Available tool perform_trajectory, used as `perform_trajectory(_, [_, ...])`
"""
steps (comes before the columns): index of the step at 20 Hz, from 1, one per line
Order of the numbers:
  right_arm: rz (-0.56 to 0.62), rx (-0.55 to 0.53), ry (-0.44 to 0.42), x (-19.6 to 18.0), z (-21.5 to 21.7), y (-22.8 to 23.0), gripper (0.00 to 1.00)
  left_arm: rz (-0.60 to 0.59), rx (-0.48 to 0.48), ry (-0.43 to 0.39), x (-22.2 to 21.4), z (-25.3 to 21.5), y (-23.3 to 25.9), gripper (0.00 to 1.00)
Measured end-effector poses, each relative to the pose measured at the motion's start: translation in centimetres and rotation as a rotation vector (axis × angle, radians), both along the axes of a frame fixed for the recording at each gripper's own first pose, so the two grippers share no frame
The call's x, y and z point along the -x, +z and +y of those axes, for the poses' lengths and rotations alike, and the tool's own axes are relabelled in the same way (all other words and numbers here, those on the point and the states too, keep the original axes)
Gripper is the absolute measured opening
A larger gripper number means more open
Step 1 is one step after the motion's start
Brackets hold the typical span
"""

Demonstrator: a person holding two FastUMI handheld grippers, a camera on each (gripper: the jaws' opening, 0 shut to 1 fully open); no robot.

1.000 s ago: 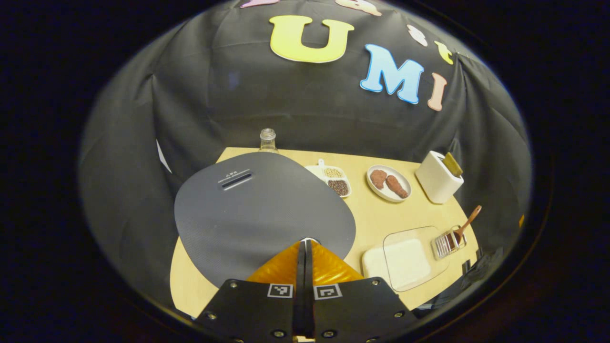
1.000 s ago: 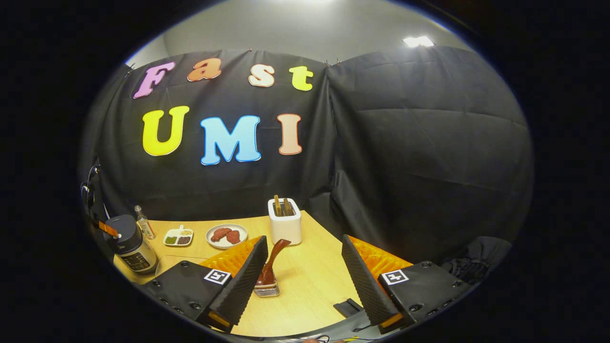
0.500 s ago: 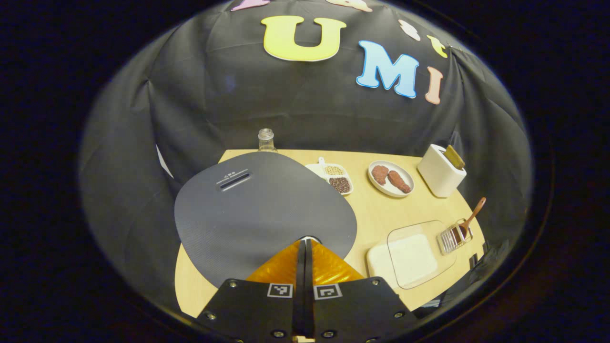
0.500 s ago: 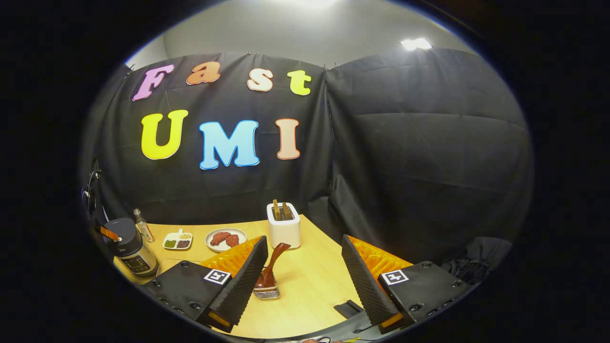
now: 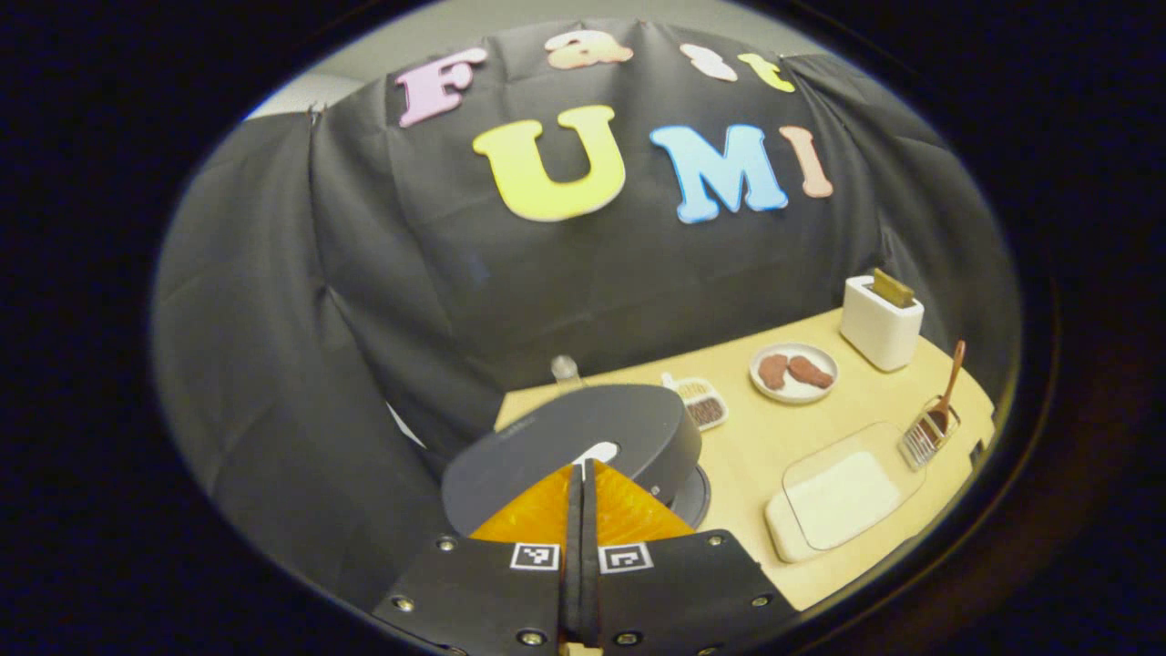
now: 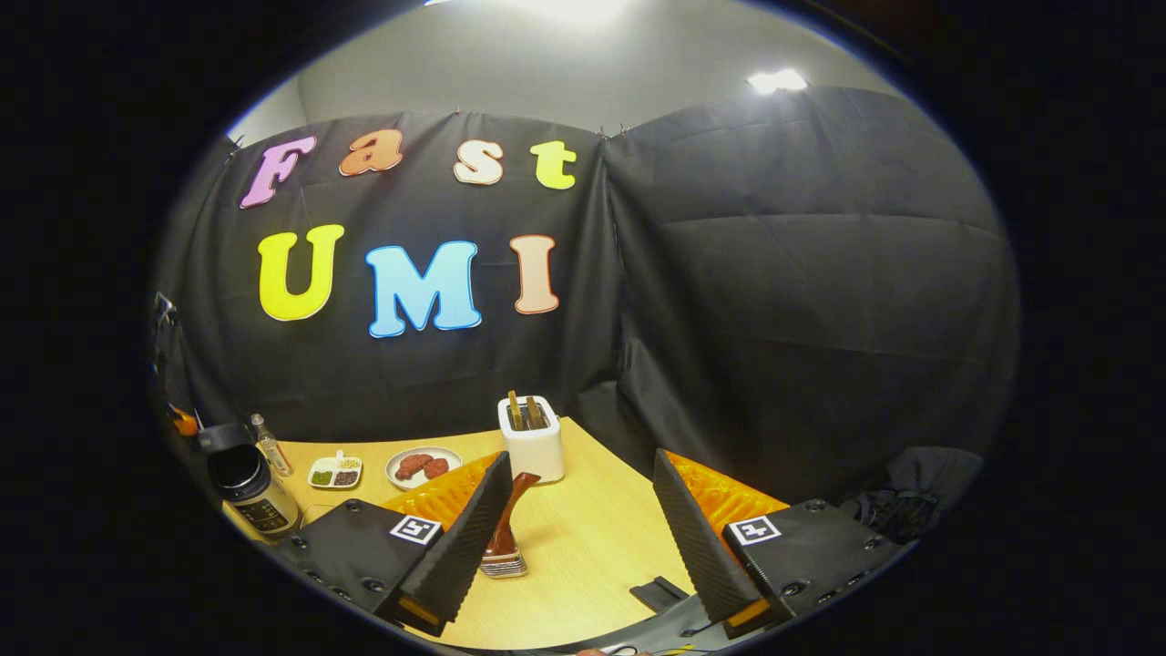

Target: Close the left gripper, press the button to open the rice cooker; take a wooden spoon from the chopstick holder with the right hand, scoop a spoonful of rice and pour it into the rice cooker, then put the wooden spoon back into the chopstick holder.

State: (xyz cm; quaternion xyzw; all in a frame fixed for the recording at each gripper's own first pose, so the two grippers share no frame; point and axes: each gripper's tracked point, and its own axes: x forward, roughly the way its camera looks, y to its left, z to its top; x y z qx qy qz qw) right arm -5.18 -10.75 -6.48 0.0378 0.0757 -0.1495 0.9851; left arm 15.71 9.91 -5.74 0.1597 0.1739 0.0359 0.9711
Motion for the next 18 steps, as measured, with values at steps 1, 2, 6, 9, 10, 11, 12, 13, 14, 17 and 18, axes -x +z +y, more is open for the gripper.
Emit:
perform_trajectory(1, [0.003,-0.003,0.005,-0.2,0.1,-0.1,0.97,-0.028,0.028,-0.014,0.6,-0.5,1.8,0.01])
perform_trajectory(2, [0.004,-0.009,0.011,-0.4,0.3,-0.2,0.97,-0.055,0.063,-0.021,1.4,-1.1,2.9,0.0])
perform_trajectory(6, [0.008,-0.021,0.055,-1.9,1.3,-0.6,0.97,-0.197,0.207,-0.055,4.8,-2.4,7.5,0.01])
perform_trajectory(9, [0.026,-0.036,0.103,-3.4,2.5,-1.0,0.99,-0.286,0.222,-0.085,7.7,-3.0,9.3,0.01])
perform_trajectory(10, [0.032,-0.04,0.116,-3.9,2.8,-1.1,0.98,-0.299,0.201,-0.082,8.2,-2.8,9.5,0.01])
perform_trajectory(11, [0.039,-0.043,0.131,-4.5,3.2,-1.2,0.98,-0.306,0.183,-0.074,9.2,-2.8,9.4,0.0])
perform_trajectory(12, [0.046,-0.04,0.146,-5.3,3.6,-1.3,0.96,-0.298,0.181,-0.073,9.7,-3.0,9.0,0.04])
perform_trajectory(13, [0.055,-0.034,0.162,-6.0,3.9,-1.6,0.98,-0.291,0.193,-0.073,10.2,-3.7,8.5,0.0])
perform_trajectory(14, [0.065,-0.03,0.175,-6.8,4.1,-1.7,0.96,-0.275,0.215,-0.08,10.3,-4.5,7.9,0.03])
perform_trajectory(17, [0.087,-0.058,0.221,-9.1,4.9,-2.2,0.98,-0.268,0.231,-0.064,10.4,-5.8,7.0,0.39])
perform_trajectory(18, [0.098,-0.066,0.234,-10.0,5.0,-2.5,0.98,-0.283,0.219,-0.049,10.2,-5.8,7.3,0.57])
